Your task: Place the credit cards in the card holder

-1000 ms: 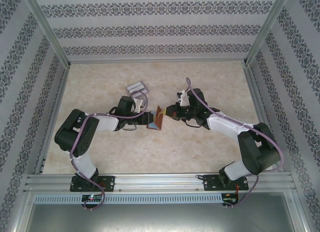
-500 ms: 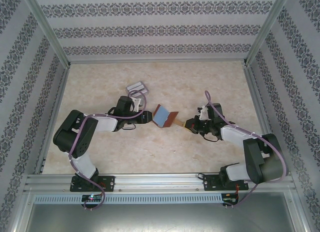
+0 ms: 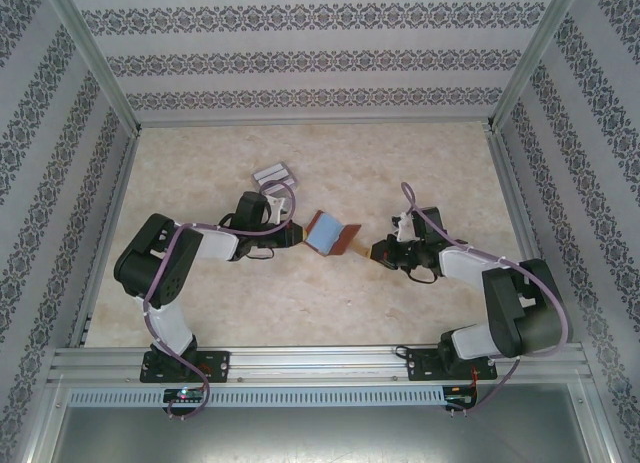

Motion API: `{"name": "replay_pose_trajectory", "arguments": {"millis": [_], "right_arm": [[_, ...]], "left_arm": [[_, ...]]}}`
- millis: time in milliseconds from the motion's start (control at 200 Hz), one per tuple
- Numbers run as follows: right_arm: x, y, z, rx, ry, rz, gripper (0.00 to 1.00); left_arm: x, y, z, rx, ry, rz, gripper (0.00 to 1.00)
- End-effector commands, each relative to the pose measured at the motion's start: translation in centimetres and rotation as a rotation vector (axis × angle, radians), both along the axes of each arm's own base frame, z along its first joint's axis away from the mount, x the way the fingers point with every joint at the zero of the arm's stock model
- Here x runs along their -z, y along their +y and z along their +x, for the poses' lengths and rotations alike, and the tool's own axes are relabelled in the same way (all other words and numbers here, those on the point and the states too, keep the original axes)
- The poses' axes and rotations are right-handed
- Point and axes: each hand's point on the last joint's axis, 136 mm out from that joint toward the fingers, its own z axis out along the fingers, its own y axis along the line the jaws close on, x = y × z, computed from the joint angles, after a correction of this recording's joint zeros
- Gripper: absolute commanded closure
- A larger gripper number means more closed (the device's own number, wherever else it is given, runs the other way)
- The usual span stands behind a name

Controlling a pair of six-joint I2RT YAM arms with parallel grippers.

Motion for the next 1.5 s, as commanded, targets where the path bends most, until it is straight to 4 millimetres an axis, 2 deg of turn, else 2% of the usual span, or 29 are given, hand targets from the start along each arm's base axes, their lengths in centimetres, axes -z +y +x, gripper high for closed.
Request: {"name": "replay_pose_trajectory", "arguments": {"millis": [0, 130, 210, 255, 285, 395, 485, 600, 674, 769, 854, 939, 1034, 1079, 1189, 1294, 1494], "right_arm": [[0.6, -0.1, 0.7, -0.027, -0.032, -0.054, 0.99], [0.9, -0.2, 1.0, -0.037, -0.037, -0.094, 0.93], [1.3, -0.8, 1.5, -0.019, -0.038, -0.145, 0.82], [1.2, -1.1, 2.1, -0.002, -0.050, -0.166, 0.71], [0.9, -1.4, 2.5, 0.018, -0.056, -0.179, 0.66], [-1.0, -2.3, 3.8, 0.100, -0.103, -0.211, 0.58], [-2.0, -4.4, 4.1, 0.239, -0.094, -0.282, 0.56], [-4.3, -4.5, 4.0, 0.296, -0.126, -0.252, 0.44], [-6.4, -2.6, 3.9, 0.269, -0.119, -0.168, 0.41], [-9.0, 2.4, 4.0, 0.137, -0.146, -0.042, 0.42], [-10.3, 6.5, 4.0, 0.045, -0.145, 0.017, 0.40], [-10.2, 9.2, 4.4, 0.008, -0.124, 0.015, 0.39], [-8.6, 11.6, 4.8, -0.011, -0.073, -0.005, 0.36], [-7.7, 12.7, 4.9, -0.037, -0.046, 0.006, 0.31], [-5.4, 13.2, 5.7, -0.024, -0.006, -0.005, 0.30], [-4.2, 13.4, 6.0, -0.029, 0.022, -0.011, 0.30], [-4.4, 14.3, 6.1, -0.068, 0.026, 0.030, 0.26]], "left_arm": [[-1.5, -0.8, 0.3, 0.027, -0.045, -0.053, 1.00], [-1.9, -1.1, 0.2, 0.048, -0.053, -0.069, 1.00], [-2.2, -1.2, 0.2, 0.052, -0.058, -0.082, 1.00], [-2.6, -1.1, 0.1, 0.043, -0.079, -0.094, 1.00], [-3.1, -0.9, 0.1, 0.030, -0.103, -0.102, 1.00], [-4.3, 0.8, 0.4, -0.061, -0.194, -0.039, 1.00], [-5.1, 1.8, 0.2, -0.097, -0.249, 0.043, 1.00], [-5.9, 2.3, 0.1, -0.122, -0.275, 0.062, 1.00], [-5.9, 2.3, 0.1, -0.125, -0.268, 0.059, 1.00], [-5.6, 2.1, 0.1, -0.119, -0.255, 0.055, 1.00], [-5.6, 1.8, 0.2, -0.110, -0.247, 0.047, 1.00], [-5.5, 1.8, 0.2, -0.111, -0.240, 0.045, 1.00], [-5.4, 1.8, 0.2, -0.112, -0.236, 0.046, 1.00], [-5.4, 1.8, 0.1, -0.109, -0.235, 0.044, 1.00], [-5.2, 1.8, 0.1, -0.111, -0.227, 0.043, 1.00], [-5.0, 1.6, 0.0, -0.104, -0.219, 0.032, 1.00], [-4.4, 1.5, 0.1, -0.101, -0.204, 0.031, 1.00]]}}
